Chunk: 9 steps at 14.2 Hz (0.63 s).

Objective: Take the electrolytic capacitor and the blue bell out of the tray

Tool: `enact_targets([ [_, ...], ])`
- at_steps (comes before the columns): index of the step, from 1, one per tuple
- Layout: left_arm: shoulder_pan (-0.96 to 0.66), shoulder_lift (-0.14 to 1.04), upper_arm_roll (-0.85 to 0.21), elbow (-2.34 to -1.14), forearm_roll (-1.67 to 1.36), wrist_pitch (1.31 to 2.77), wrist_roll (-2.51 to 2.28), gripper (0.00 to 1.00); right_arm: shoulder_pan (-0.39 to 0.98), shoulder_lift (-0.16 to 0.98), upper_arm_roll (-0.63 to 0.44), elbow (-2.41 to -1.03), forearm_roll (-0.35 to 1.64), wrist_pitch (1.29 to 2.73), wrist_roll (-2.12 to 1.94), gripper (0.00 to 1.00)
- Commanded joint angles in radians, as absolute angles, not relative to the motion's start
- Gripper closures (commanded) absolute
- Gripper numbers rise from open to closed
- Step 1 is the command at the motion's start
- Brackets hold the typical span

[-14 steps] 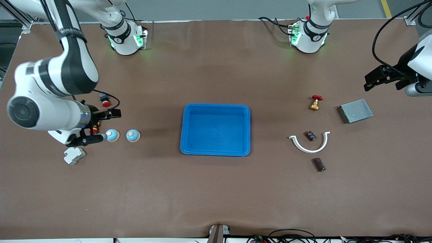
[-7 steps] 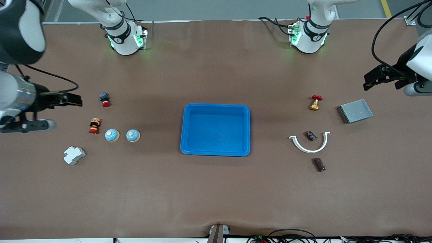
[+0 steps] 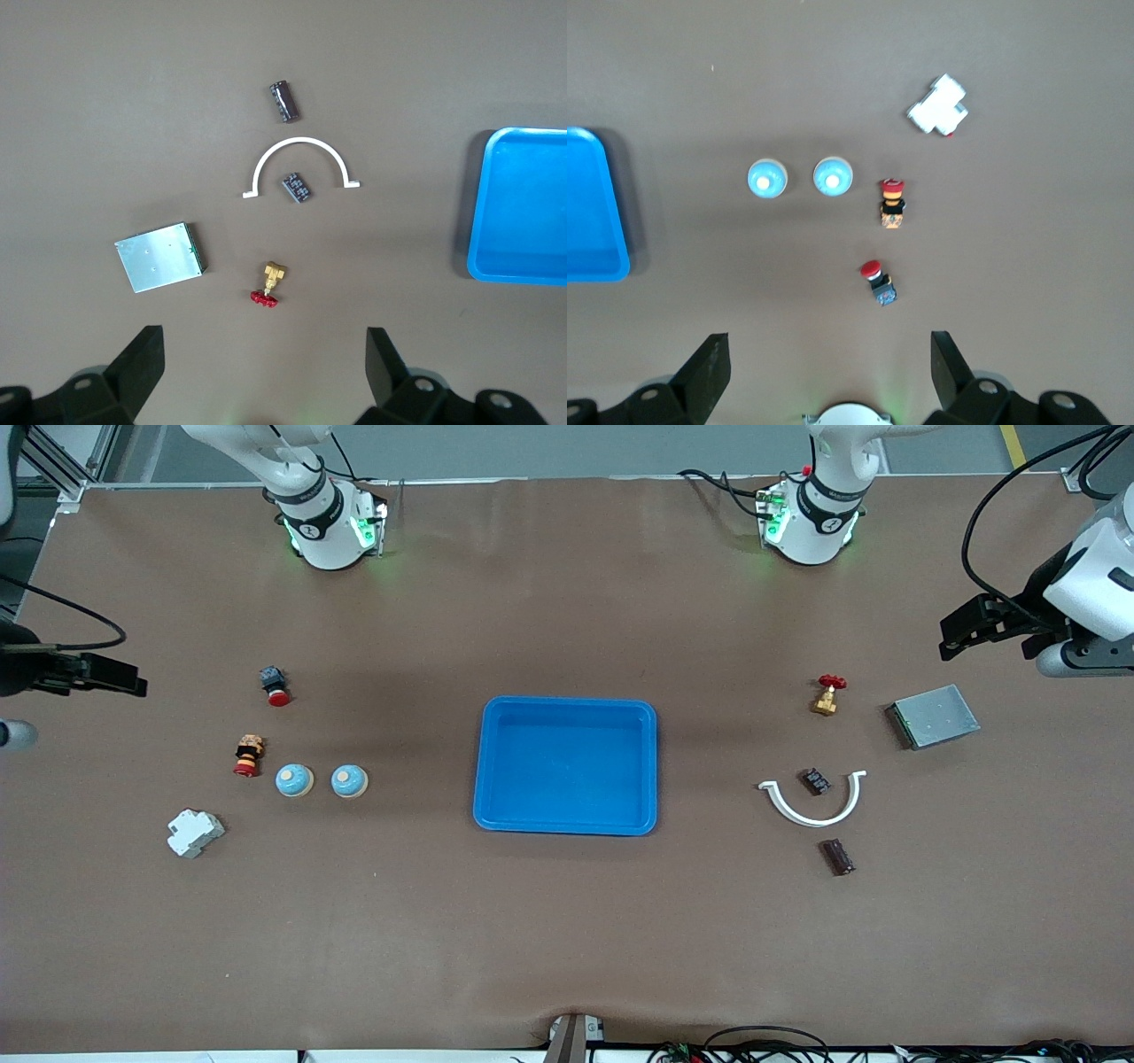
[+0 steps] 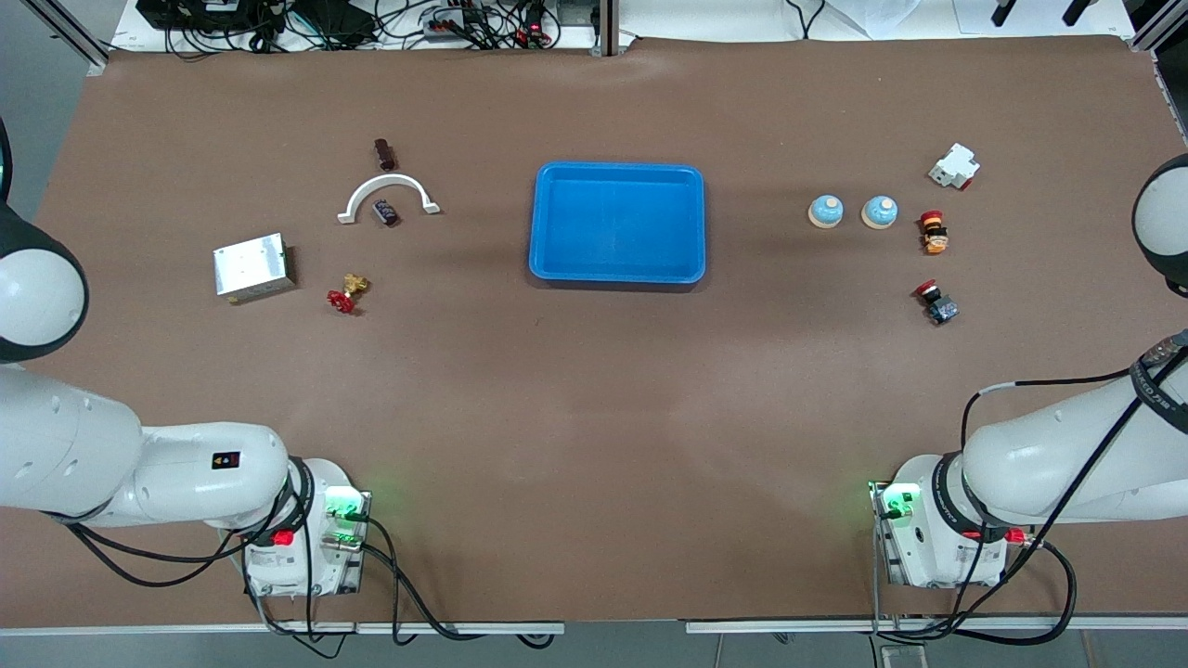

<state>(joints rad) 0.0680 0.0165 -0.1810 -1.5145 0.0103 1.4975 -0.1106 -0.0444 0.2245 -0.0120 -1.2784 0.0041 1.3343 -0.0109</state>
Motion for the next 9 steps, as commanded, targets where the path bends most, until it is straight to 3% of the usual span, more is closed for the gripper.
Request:
enact_targets([
  [1,0.077,-0.005,-0.190,-1.522,0.037,1.491,-0.109,0.00,-0.064,0.143,0.009,-1.403,0.008,1.446,-0.011,0.00],
  [4,0.080,-0.017,-0.190,-1.542,0.090,1.494,-0.095,0.00,-0.074,0.063,0.009,-1.567,0.011,1.554,-0.011,0.00],
  [9,0.107,-0.017,-0.176,-1.540,-0.006,1.512,-0.086,0.00,-0.061,0.106,0.005,-1.490,-0.003,1.554,-0.011,0.00],
])
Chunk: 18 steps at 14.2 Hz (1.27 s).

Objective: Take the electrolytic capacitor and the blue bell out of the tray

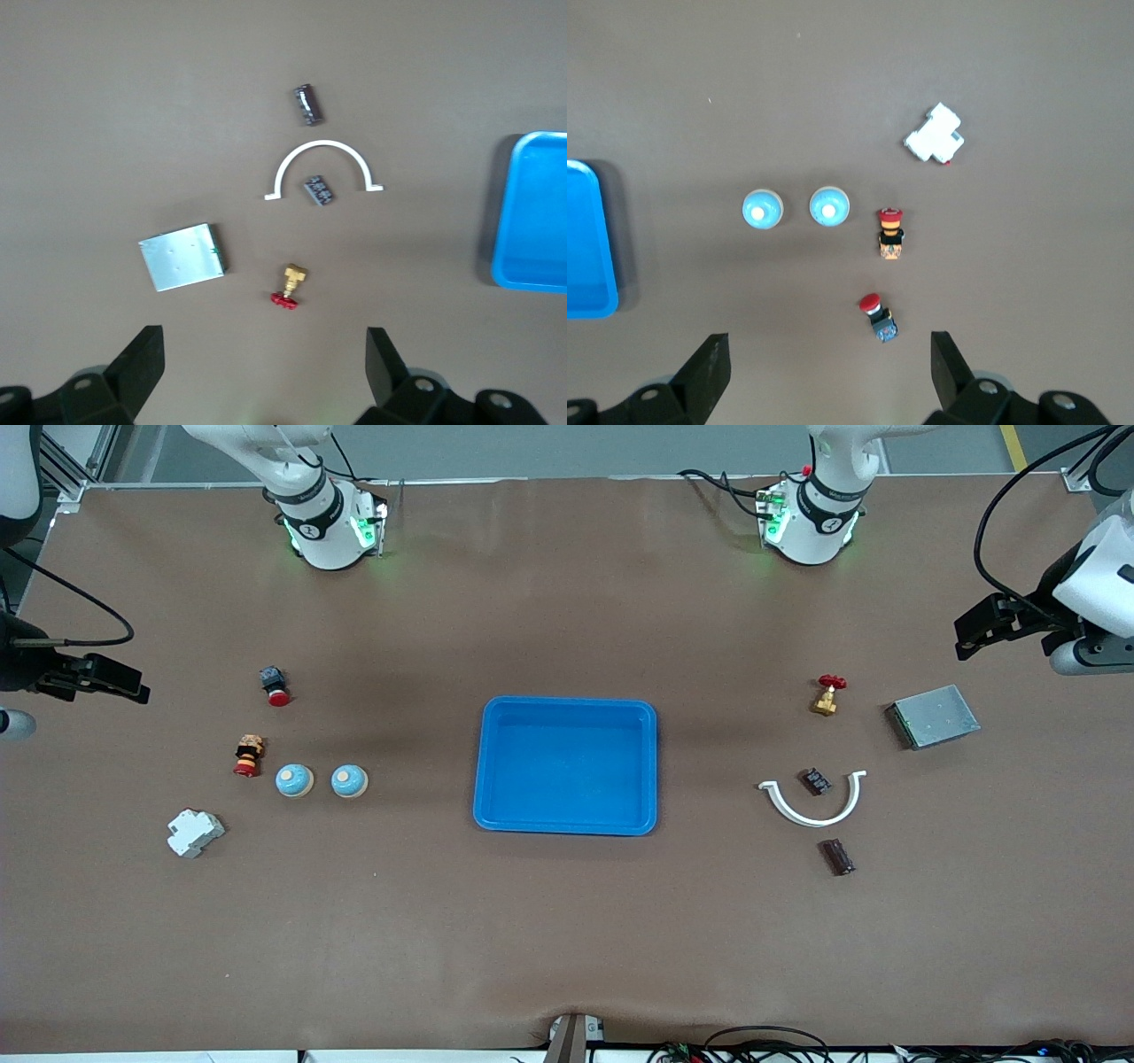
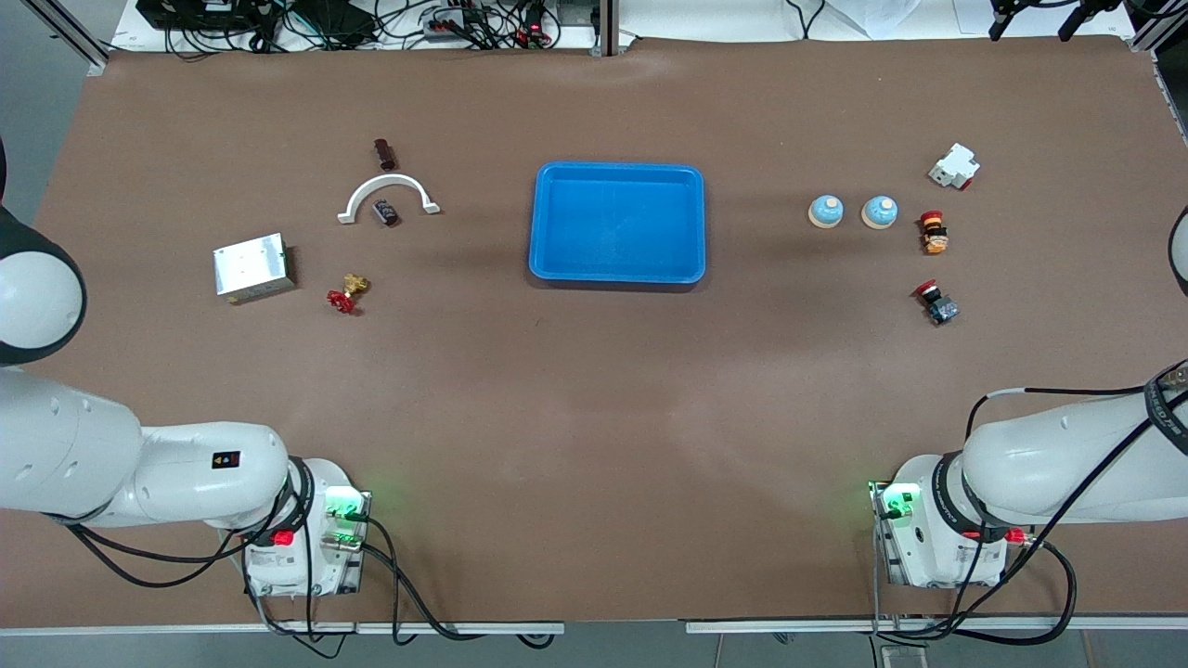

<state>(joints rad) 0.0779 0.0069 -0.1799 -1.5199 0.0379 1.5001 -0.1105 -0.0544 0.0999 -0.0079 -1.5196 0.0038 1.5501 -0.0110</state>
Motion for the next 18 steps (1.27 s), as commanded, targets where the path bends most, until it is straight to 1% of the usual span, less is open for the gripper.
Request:
enact_targets([
  [1,0.110,-0.017,-0.178,-1.540,-0.012,1.513,-0.086,0.00,-0.058,0.132,0.005,-1.465,-0.005,1.552,-0.011,0.00],
  [18,0.107,-0.002,-0.186,-1.517,0.005,1.500,-0.098,0.00,-0.089,0.126,0.005,-1.465,-0.002,1.540,-0.008,0.00],
])
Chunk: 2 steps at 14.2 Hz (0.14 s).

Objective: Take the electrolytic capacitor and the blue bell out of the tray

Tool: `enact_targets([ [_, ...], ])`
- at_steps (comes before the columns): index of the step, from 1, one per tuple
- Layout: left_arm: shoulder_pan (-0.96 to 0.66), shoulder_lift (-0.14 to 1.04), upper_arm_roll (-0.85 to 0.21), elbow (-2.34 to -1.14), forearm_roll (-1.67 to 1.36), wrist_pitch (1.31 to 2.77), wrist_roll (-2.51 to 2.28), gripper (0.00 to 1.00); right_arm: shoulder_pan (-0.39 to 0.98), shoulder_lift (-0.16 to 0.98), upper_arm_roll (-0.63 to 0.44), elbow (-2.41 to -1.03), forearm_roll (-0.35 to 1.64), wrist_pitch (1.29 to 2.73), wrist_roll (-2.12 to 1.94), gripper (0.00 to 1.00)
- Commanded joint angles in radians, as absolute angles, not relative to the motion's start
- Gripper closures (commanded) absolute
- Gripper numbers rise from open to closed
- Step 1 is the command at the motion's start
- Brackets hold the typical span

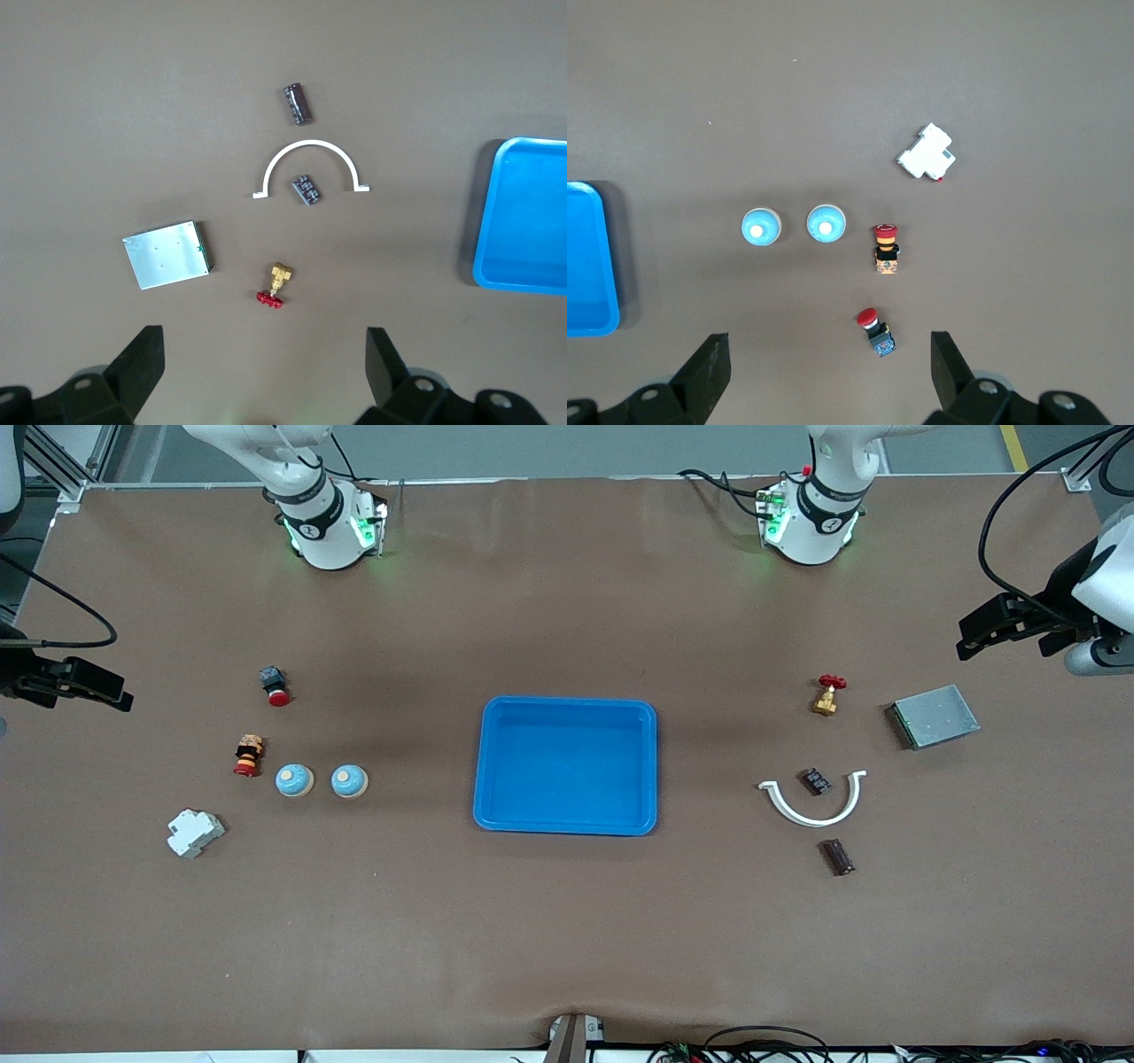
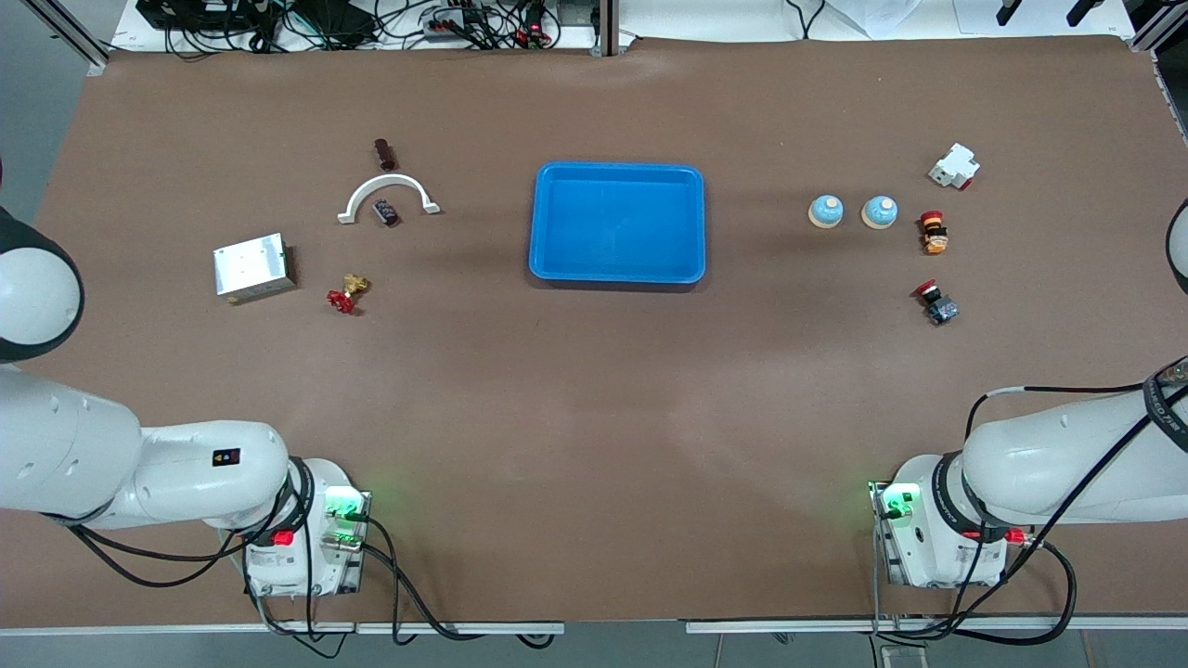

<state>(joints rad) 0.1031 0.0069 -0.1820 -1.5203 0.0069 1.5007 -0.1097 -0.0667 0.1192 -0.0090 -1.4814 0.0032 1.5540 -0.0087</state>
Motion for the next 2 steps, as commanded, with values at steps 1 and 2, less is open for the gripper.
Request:
enact_targets([
  [1,0.107,-0.002,-0.186,-1.517,0.005,1.500,-0.104,0.00,-0.089,0.126,0.005,-1.466,-0.002,1.539,-0.006,0.00],
  [2,0.106,-0.002,-0.186,-1.517,0.006,1.500,-0.107,0.00,-0.089,0.126,0.005,-1.465,-0.002,1.537,-0.006,0.00],
])
